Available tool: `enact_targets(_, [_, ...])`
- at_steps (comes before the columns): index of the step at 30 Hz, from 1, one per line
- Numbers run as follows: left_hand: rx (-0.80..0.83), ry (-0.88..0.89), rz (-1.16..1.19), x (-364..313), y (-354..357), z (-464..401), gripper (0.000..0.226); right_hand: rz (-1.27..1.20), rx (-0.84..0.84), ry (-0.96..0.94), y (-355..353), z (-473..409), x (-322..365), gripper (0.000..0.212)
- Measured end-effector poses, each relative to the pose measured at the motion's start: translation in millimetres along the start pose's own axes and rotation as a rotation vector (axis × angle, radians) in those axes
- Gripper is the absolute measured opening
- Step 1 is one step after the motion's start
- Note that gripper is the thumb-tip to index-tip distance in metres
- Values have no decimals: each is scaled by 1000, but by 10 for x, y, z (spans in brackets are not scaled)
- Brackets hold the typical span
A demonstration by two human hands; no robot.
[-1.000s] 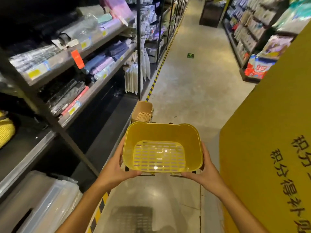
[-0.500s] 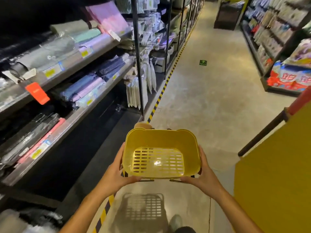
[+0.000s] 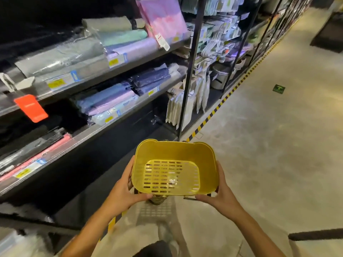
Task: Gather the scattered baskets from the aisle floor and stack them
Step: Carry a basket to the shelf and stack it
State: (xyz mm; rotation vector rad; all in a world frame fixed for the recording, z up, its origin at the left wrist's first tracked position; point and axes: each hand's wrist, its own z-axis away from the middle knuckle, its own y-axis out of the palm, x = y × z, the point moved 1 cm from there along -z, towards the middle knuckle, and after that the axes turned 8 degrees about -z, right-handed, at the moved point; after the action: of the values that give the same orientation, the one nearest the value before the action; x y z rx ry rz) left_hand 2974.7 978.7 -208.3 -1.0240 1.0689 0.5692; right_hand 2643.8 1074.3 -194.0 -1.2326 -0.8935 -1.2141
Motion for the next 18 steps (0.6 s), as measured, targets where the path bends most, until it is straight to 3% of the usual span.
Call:
enact_targets(8, [-94, -81, 75, 169, -23, -896, 130, 59, 159, 5, -221, -1359, 68, 131])
enact_targets(18, [-411, -335, 181, 398, 167, -1168, 133, 109, 554, 120, -27, -2875, -58, 118])
